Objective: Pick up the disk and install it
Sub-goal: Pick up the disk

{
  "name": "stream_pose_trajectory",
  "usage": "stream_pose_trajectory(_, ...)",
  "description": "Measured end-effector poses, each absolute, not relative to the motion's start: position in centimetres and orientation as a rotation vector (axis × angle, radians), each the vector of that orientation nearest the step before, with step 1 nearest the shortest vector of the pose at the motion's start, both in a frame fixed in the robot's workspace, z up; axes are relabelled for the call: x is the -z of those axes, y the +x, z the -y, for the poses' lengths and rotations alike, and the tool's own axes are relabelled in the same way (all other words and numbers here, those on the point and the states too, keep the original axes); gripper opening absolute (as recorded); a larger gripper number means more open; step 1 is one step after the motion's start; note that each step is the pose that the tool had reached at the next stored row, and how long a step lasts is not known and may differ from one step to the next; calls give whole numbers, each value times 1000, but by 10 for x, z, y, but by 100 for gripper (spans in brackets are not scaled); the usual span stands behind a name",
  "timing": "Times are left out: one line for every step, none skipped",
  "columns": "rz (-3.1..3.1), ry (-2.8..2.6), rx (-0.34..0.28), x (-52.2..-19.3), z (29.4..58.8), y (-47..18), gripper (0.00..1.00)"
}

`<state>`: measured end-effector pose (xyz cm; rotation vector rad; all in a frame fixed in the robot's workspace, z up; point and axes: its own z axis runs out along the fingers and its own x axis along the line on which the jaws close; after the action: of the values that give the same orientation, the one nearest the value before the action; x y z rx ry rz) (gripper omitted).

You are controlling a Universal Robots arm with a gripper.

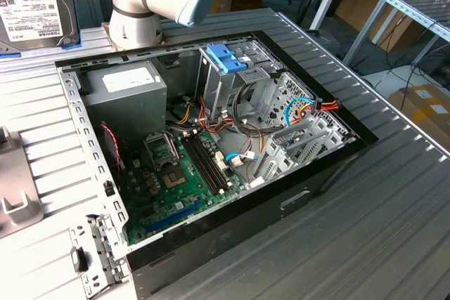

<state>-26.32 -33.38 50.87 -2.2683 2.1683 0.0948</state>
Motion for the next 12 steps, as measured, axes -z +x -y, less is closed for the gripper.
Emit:
stream_pose_trajectory(-2168, -2268, -95, -509, 334, -263, 37)
stream_pose_trajectory(-2168, -2268, -95, -509, 334, -262, 37)
stream_pose_trajectory(-2168, -2268, -95, -509, 334, -262, 37)
stream_pose_trajectory(-2168, -2268, -95, -509, 334, -261, 37)
stream_pose_trajectory(-2168, -2268, -95, -509, 334, -261, 37)
stream_pose_trajectory(-2168, -2268, -95, -509, 334, -260, 37)
stream_pose_trajectory(-2168, -2268, -95, -509, 334, -260, 37)
stream_pose_trajectory(-2168, -2268, -95, -509, 334, -259, 37)
stream_pose_trajectory(-2168, -2268, -95, -509, 334, -259, 37)
stream_pose_trajectory(-2168, -2268, -95, -509, 334, -258, 37)
stream_pose_trajectory(-2168, -2268, -95, -509, 334, -258, 37)
stream_pose_trajectory(-2168, -2268, -95, -509, 334, -258, 37)
